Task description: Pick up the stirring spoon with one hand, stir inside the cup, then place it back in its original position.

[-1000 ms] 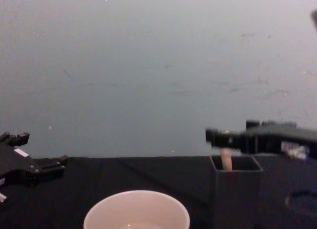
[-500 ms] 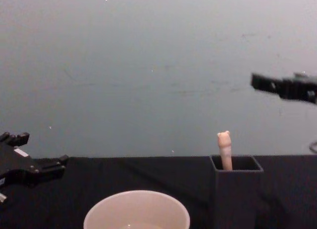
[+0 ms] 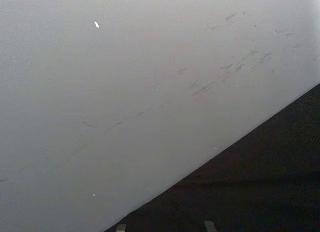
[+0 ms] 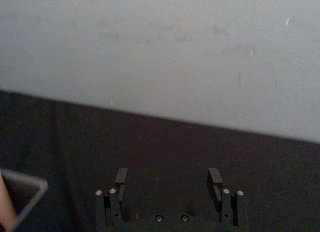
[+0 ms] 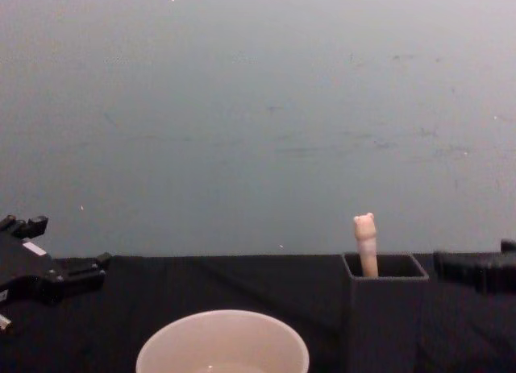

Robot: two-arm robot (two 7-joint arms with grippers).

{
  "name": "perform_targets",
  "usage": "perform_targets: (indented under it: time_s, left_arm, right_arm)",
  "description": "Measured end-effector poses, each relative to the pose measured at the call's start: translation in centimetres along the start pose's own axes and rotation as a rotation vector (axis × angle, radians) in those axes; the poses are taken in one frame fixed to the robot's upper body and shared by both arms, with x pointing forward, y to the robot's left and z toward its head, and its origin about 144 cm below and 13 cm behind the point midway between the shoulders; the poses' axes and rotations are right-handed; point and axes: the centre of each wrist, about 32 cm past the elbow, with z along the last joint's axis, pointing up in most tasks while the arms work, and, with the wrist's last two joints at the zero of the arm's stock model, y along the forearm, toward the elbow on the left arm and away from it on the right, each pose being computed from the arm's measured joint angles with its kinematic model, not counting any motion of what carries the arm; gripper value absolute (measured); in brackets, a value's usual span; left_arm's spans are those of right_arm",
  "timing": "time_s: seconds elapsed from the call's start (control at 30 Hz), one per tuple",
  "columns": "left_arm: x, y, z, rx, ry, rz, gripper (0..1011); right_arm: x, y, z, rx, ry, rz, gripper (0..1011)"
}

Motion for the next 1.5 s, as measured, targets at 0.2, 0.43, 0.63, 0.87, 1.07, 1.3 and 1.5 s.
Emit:
perform_targets:
  time_s: [0.2,0.43,0.63,0.87,1.07,1.3,1.5]
  left_arm:
    - [0.00,0.00,0.00,0.000,0.000,0.000,1001]
    - [0.00,0.00,0.00,0.000,0.000,0.000,1001]
    - [0.00,0.00,0.00,0.000,0.000,0.000,1001]
    - [0.00,0.00,0.00,0.000,0.000,0.000,1001]
    - [0.00,0.00,0.00,0.000,0.000,0.000,1001]
    - [0.00,0.00,0.00,0.000,0.000,0.000,1002]
    - [0.00,0.00,0.00,0.000,0.000,0.000,1001]
  right_arm:
    - [-0.20,0.12,-1.18,-0.066,-0.009,-0.005,1003]
    - [-0.18,0.10,-1.13,-0.064,-0.009,-0.005,1002]
    - [-0.18,0.09,-1.08,-0.061,-0.010,-0.005,1002]
    - [-0.18,0.08,-1.03,-0.058,-0.009,-0.004,1003]
    - [-0.17,0.07,-1.01,-0.057,-0.009,-0.004,1002]
    - [-0.17,0.07,-0.99,-0.055,-0.008,-0.004,1003]
    - [-0.17,0.07,-0.97,-0.054,-0.008,-0.004,1002]
